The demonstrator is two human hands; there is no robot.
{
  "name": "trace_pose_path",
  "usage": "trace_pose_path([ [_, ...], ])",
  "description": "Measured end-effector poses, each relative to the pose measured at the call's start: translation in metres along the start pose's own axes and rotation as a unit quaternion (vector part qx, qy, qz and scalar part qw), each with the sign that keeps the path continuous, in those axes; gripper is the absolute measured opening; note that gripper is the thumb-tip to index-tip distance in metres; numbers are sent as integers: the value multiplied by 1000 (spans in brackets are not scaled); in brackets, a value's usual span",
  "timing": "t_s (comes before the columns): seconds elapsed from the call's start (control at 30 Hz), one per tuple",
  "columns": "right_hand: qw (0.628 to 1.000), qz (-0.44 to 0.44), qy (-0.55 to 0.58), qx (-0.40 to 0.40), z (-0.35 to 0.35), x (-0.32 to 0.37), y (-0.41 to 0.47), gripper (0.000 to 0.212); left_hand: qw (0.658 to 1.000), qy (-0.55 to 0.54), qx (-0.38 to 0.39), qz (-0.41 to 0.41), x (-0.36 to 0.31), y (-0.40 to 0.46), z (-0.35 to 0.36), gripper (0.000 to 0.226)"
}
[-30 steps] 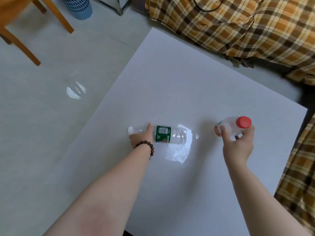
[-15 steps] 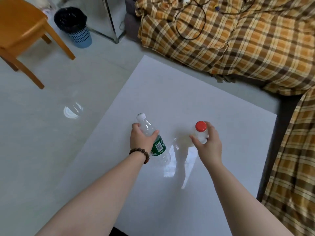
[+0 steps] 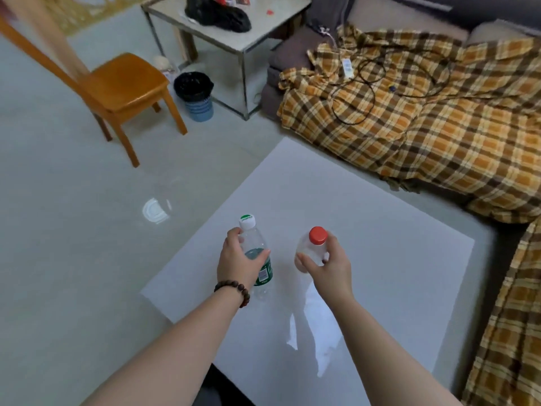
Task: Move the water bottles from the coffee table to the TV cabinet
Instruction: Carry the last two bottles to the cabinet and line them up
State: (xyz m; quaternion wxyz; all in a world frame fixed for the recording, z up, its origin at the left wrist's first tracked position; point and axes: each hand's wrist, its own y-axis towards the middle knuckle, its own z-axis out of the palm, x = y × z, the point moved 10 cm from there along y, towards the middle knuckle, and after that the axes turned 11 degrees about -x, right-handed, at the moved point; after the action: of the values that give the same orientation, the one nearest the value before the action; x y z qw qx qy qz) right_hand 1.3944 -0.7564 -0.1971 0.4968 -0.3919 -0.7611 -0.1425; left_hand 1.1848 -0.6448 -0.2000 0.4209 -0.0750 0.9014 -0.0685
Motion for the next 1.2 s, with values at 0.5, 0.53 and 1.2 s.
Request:
trace_pose_path([
  [0.5,960,-131,-77,235,181,72,-162,64,965,-52,-215,-144,191,-53,-226,67],
  [0.53,956,-141,-81,242,193,80,-175,64,961,-56,-223,-152,204,-59,-240,67],
  [1.2,799,-309,-108,505,426,169,-591,63,803,-137,-480,-327,484,-273,-546,66],
])
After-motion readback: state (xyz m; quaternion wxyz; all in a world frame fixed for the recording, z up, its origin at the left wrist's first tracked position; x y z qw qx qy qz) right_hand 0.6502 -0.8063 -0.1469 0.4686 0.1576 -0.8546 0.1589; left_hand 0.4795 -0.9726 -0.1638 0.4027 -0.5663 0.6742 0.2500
